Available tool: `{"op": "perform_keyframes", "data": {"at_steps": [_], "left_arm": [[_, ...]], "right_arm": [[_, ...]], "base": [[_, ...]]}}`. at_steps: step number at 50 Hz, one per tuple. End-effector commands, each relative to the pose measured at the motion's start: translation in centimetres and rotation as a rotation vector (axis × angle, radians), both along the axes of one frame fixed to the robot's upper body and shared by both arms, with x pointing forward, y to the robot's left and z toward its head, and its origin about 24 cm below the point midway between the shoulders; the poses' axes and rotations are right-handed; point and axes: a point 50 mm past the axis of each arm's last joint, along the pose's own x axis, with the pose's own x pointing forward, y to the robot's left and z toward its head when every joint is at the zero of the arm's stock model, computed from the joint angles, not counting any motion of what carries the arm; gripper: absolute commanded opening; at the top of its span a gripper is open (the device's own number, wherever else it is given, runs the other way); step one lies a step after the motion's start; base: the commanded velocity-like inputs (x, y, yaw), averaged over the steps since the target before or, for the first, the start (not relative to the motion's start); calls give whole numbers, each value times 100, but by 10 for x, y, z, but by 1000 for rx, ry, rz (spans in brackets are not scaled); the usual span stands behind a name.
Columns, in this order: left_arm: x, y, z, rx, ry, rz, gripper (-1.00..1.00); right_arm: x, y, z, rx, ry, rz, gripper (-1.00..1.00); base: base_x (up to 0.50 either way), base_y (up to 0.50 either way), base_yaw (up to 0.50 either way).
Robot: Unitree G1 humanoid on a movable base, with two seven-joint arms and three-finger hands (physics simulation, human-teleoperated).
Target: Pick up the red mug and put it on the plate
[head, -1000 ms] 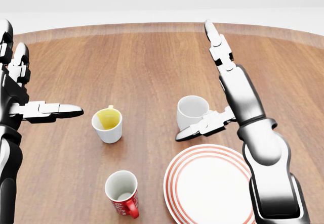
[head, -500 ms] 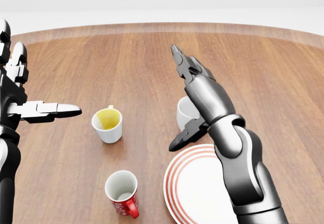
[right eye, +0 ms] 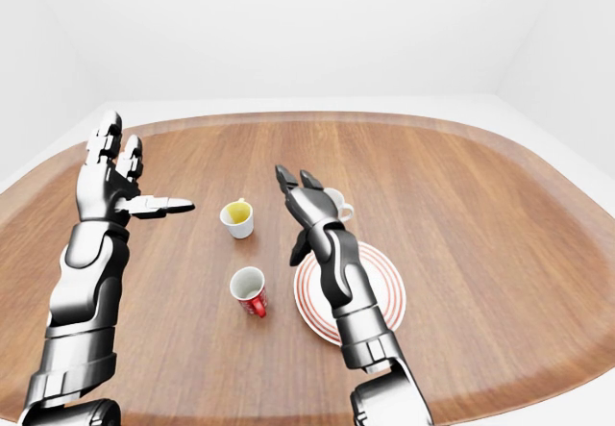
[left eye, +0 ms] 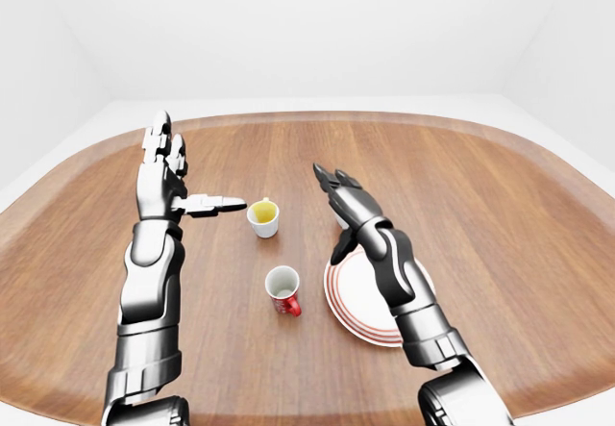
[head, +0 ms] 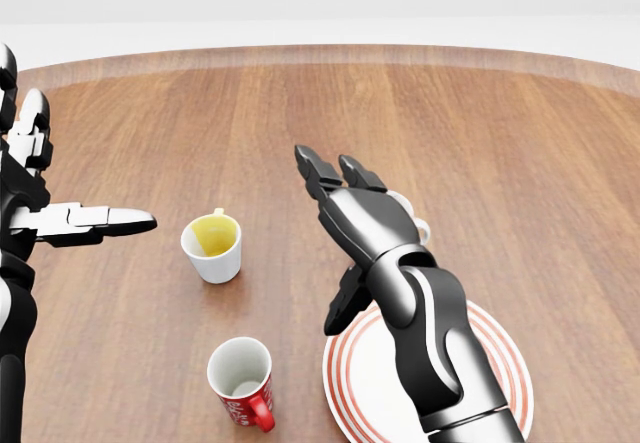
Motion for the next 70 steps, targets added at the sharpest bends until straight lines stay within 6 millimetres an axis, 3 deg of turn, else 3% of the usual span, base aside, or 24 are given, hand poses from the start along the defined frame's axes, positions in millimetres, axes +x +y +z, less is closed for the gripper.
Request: {"op": "perform_keyframes", "data": {"at_steps": [1, 17, 47, 70], "left_arm": [[0, 1, -1, -2, 4, 2, 100], [1, -3, 1, -1, -4, -7, 100], [-2, 0, 3, -1, -16, -4, 100], [-3, 7, 0, -13, -4, 7, 100]], "right_arm": [[-8, 13, -6, -95, 29, 39, 100], [-24, 28, 10, -187, 6, 92, 100], [-48, 66, -52, -262, 109, 148, 100], [-47, 91, -69, -230, 137, 184, 100]], "base": [[0, 0, 0], [0, 0, 0], [0, 0, 0], [0, 0, 0]]}}
